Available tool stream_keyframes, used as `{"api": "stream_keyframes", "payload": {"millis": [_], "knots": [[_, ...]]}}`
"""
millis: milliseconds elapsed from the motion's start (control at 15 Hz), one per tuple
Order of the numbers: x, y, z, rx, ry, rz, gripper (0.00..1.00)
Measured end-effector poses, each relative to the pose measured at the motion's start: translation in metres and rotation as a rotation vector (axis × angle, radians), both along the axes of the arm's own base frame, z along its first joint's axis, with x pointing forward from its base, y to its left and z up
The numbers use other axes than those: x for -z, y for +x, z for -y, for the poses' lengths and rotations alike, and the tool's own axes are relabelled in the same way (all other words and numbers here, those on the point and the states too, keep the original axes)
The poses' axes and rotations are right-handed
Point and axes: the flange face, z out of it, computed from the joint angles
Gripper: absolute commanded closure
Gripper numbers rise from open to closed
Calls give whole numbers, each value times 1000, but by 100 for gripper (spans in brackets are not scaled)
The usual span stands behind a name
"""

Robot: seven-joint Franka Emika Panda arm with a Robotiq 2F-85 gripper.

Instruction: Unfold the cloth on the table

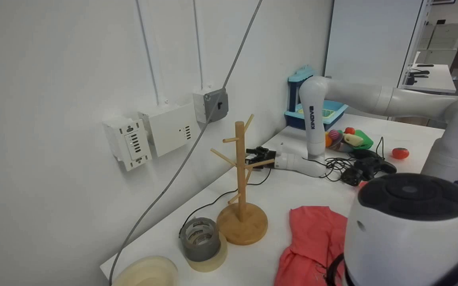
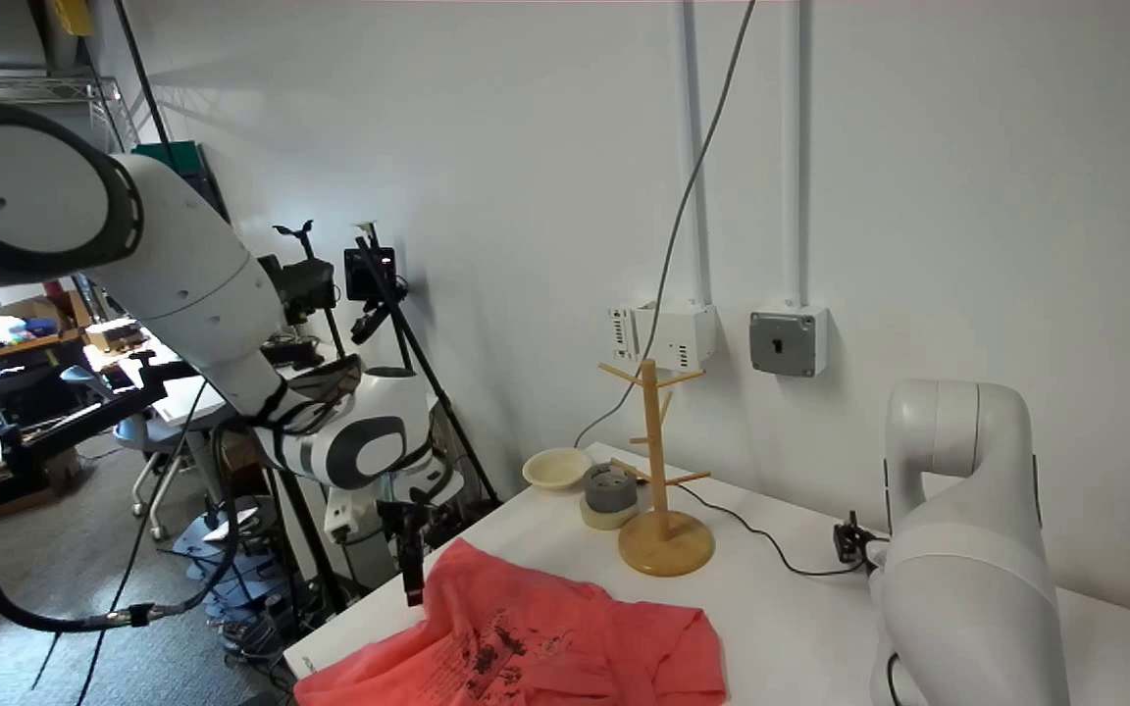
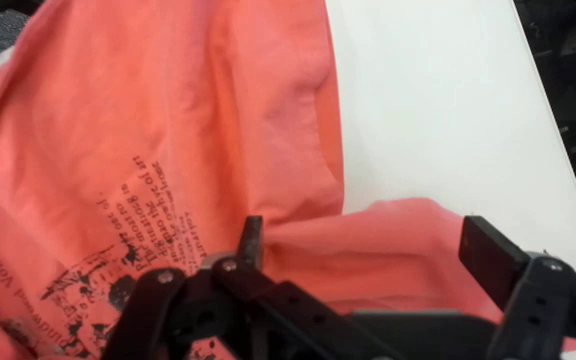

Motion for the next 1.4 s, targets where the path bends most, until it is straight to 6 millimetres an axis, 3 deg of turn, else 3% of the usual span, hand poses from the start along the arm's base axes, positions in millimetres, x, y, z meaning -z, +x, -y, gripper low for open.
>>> {"api": "stream_keyframes", "payload": {"millis": [333, 600, 1000, 1400], "knots": [[5, -39, 6, -29, -22, -47, 0], [18, -57, 4, -53, -6, -60, 0], [32, -67, -11, -96, 61, -46, 0], [62, -58, -11, -133, 93, -8, 0]]}}
